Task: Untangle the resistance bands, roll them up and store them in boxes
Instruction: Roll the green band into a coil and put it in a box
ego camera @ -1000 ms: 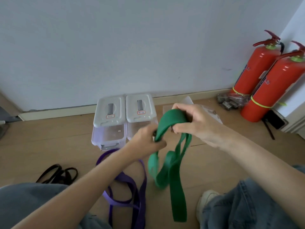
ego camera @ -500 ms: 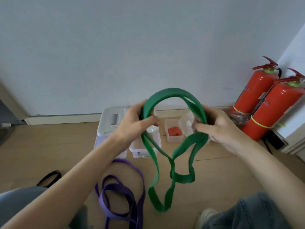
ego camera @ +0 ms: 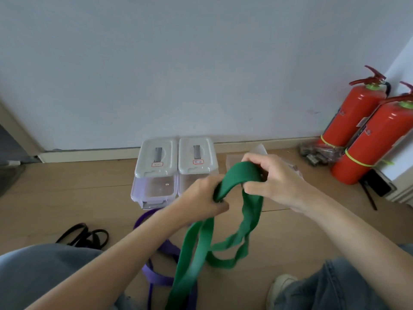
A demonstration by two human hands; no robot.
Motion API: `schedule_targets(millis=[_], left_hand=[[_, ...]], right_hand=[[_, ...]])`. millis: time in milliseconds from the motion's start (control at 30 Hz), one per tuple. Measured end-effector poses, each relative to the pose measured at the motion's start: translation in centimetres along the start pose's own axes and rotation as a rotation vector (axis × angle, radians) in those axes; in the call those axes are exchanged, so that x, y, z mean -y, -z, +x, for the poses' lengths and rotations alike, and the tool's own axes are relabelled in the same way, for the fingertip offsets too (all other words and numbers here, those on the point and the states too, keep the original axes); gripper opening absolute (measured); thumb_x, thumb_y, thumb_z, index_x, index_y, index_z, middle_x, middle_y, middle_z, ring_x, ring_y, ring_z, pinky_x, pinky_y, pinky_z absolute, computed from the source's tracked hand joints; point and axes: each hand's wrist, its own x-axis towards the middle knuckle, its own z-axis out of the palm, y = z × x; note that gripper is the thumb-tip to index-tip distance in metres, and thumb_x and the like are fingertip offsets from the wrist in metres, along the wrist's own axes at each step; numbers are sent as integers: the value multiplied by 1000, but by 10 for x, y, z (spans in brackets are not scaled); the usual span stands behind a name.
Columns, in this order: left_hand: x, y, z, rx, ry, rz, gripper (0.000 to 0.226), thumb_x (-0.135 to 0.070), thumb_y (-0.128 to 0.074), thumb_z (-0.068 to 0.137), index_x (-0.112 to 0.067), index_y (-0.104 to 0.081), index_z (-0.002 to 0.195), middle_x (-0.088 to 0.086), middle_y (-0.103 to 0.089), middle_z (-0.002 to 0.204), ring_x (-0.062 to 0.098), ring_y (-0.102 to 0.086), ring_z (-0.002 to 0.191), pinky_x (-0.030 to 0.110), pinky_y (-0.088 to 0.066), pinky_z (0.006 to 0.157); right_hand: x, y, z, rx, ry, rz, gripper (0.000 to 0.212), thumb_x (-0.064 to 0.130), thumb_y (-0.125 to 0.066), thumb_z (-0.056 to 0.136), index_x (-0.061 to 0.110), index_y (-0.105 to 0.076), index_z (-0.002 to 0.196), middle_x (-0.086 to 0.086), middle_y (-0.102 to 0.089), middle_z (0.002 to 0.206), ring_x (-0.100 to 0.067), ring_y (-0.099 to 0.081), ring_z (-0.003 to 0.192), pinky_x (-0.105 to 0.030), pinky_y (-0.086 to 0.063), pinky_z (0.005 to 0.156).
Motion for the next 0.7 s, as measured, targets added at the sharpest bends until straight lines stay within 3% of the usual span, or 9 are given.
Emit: schedule_targets(millis=[100, 167, 233, 300, 400, 467, 533, 600, 700], left_hand=[[32, -27, -13, 188, 194, 33, 21, -9, -59, 80, -23, -45, 70, -1, -55, 79, 15, -54, 76, 24, -44, 69], [46, -33, -20, 290, 239, 69, 24, -8, -56, 83, -22, -44, 68, -1, -52, 76, 18, -52, 77, 20, -41, 66], [47, -24, -18, 249, 247, 79, 14, -5, -54, 85, -15, -50, 76, -2, -53, 75, 17, -52, 74, 16, -40, 61], [38, -7, -12, 103, 285, -60, 12, -3, -55, 84, -11, -54, 75, -4, -61, 72, 11, -58, 68, 23, -47, 70], [8, 23, -8, -57, 256, -465, 13, -9, -56, 75, -14, -52, 64, -11, -53, 47, 4, -53, 48, 28, -50, 62], [-7, 36, -8, -93, 211, -477, 8, -11, -54, 67, -14, -59, 74, -12, -49, 44, 3, -48, 43, 20, -45, 51], [-19, 38, -5, -82, 194, -317, 11, -7, -59, 71, -17, -61, 76, -11, -50, 45, 4, -49, 44, 18, -41, 45], [-26, 31, -2, -34, 185, -200, 17, -4, -63, 75, -18, -56, 70, -9, -51, 51, 7, -48, 47, 17, -39, 47], [-26, 18, 5, -30, 165, -27, 28, -9, -66, 76, -22, -45, 62, -7, -46, 58, 5, -43, 52, 10, -34, 45]], right_hand=[[6, 7, -1, -58, 44, 426, 16, 10, -63, 61, 6, -56, 74, -11, -49, 66, -21, -47, 62, -28, -37, 57], [5, 16, -1, -76, 42, 548, 13, 11, -64, 60, 18, -64, 70, -4, -56, 64, -17, -53, 61, -23, -45, 57], [-2, 24, -1, -43, -51, 346, 12, 11, -61, 67, 22, -65, 69, 1, -60, 64, -13, -58, 65, -21, -46, 62], [-17, 29, 0, 120, -264, -149, 3, 17, -64, 76, 17, -61, 75, 1, -63, 72, -14, -58, 73, -26, -43, 67], [-38, 28, -5, 540, -547, -649, 34, 33, -69, 80, 18, -57, 108, 2, -61, 113, -16, -56, 102, -31, -45, 88], [-41, 28, -8, 611, -527, -586, 78, 42, -74, 74, 27, -34, 139, 16, -39, 137, -9, -39, 127, -29, -31, 107], [-32, 21, -7, 539, -408, -261, 100, 51, -80, 62, 39, -22, 142, 29, -28, 136, 2, -31, 130, -22, -26, 108], [-24, 7, -3, 483, -288, -55, 87, 55, -81, 58, 47, -32, 130, 32, -39, 133, 10, -39, 125, -14, -33, 104], [-19, -20, 5, 326, -127, -217, 31, 36, -76, 73, 40, -51, 90, 16, -60, 90, -2, -60, 86, -18, -47, 76]])
